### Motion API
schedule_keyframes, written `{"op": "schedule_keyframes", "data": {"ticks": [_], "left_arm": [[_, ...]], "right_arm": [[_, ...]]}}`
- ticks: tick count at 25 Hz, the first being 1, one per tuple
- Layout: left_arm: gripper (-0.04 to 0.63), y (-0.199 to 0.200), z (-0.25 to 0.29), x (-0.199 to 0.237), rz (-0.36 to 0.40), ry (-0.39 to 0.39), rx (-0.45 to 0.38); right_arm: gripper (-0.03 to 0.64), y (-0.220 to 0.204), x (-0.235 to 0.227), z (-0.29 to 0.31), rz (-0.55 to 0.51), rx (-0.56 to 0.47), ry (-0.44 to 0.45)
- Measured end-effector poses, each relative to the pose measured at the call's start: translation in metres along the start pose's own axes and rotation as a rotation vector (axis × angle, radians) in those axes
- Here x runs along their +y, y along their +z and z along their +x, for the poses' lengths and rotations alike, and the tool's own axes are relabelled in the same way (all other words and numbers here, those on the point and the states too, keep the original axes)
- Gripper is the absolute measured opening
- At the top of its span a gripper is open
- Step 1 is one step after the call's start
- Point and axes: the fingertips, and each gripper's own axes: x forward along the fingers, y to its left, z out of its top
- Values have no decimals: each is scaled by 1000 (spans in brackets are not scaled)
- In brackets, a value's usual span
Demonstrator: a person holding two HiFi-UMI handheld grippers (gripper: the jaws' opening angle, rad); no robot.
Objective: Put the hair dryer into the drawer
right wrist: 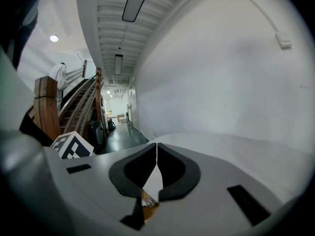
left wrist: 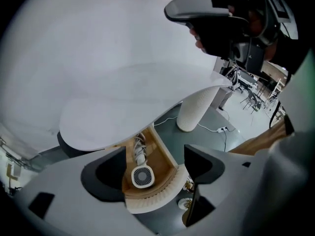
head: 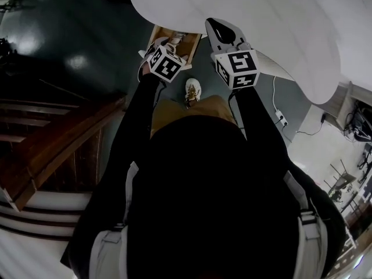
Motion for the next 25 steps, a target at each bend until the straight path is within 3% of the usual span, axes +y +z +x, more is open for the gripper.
{"op": "schedule_keyframes", "data": {"ticks": [7,12,15,19,25], "left_arm": [[382,46,-38,20,-91,79,-227],[381,83,-76,39,-121,202,-390],[380,102,-96,42,-97,246,-464],[381,120,-119,44,25,314,-501],[380,143,-164,47,-19,337,-678]], "right_arm": [[29,22,-10,2,-8,-61,12],[29,44,-14,2,-38,-102,6],[29,54,-16,-2,-46,-124,-7],[29,62,-14,-5,-58,-144,-16],[29,74,-6,-17,-68,-189,-36]]}}
